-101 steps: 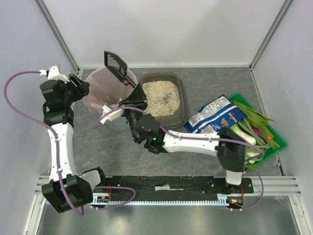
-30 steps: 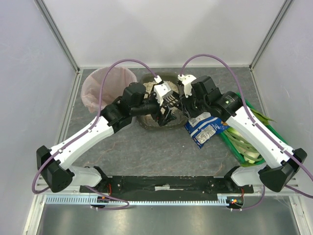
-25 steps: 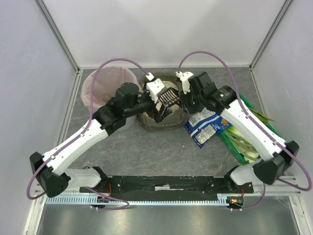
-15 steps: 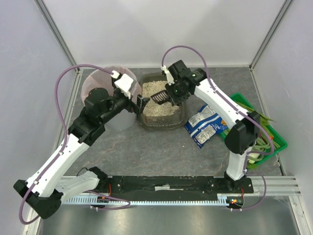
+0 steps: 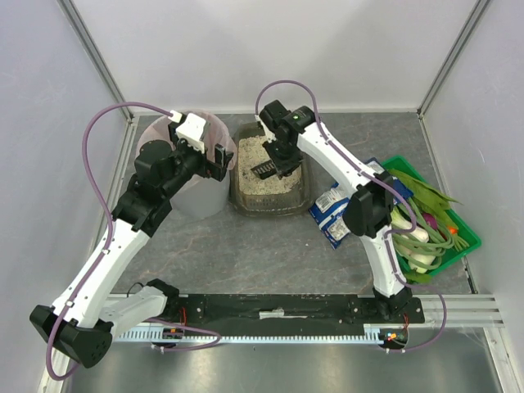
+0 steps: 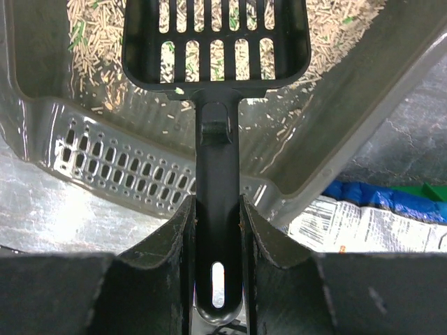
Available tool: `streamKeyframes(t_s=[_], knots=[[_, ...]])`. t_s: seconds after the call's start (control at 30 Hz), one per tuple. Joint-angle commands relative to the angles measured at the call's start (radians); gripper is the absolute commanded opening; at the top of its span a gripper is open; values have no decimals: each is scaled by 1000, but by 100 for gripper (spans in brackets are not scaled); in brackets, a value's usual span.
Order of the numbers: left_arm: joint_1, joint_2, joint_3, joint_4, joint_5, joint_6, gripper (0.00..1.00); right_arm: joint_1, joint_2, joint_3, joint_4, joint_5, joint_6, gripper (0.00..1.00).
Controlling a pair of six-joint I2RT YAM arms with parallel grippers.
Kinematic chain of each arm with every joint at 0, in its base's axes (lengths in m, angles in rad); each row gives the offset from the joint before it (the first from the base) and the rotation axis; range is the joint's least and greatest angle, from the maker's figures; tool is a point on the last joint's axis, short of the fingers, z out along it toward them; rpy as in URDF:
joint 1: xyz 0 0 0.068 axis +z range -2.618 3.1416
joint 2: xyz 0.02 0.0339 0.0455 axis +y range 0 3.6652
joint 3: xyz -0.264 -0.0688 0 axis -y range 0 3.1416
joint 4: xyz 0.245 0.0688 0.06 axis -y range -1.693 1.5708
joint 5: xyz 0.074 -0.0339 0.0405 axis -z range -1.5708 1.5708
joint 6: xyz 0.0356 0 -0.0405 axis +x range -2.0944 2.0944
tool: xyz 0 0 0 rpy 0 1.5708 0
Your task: Clean the litter box
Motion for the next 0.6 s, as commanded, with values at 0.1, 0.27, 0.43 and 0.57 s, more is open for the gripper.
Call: streamKeyframes(t_s=[0.1, 0.27, 0.43, 0.57], knots=[[7, -19, -7, 47, -21, -34, 98, 13, 122, 113, -108, 44, 49, 0], [7, -21, -9, 49, -26, -34, 98, 9, 200, 209, -95, 66, 81, 0], [7, -19, -12, 52, -26, -34, 98, -2, 238, 199, 0, 66, 139, 0], [7, -22, -13, 52, -27, -35, 98, -11, 261, 196, 58, 64, 168, 0]])
